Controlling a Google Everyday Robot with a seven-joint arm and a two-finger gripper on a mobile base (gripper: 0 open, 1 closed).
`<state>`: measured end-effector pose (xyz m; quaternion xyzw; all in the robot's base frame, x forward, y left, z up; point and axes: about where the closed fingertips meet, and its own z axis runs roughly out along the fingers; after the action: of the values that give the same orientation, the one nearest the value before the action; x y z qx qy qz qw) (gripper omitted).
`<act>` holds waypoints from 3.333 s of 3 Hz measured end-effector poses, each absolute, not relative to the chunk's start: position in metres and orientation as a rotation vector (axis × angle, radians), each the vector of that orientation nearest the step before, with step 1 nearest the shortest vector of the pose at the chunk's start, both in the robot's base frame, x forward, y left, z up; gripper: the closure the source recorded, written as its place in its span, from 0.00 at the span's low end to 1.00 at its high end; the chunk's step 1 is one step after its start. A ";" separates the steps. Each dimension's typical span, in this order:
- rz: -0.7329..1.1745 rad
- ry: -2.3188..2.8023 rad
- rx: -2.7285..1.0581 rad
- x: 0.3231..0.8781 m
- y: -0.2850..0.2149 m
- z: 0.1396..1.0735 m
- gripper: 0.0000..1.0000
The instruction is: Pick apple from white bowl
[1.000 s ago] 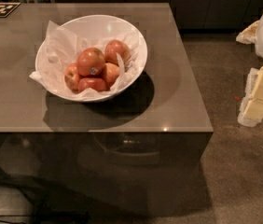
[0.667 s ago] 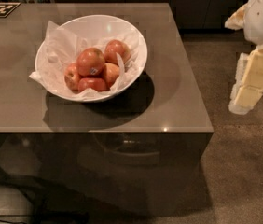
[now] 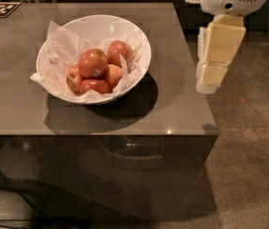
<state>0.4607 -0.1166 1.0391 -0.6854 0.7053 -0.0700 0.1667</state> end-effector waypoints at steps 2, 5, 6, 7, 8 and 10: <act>-0.196 1.875 -2.052 0.474 -0.055 1.047 0.00; -0.170 1.674 -2.122 0.565 0.001 1.052 0.00; -0.138 1.600 -2.105 0.595 0.033 1.057 0.00; -0.138 1.600 -2.105 0.595 0.033 1.057 0.00; -0.067 1.601 -2.120 0.595 0.056 1.034 0.00; 0.045 1.626 -2.153 0.593 0.083 0.986 0.00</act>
Offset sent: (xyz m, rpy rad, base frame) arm 0.0070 0.0385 0.0013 -0.0163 0.0079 0.0761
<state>0.5931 0.0826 0.9860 -0.7784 0.5878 0.0161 0.2200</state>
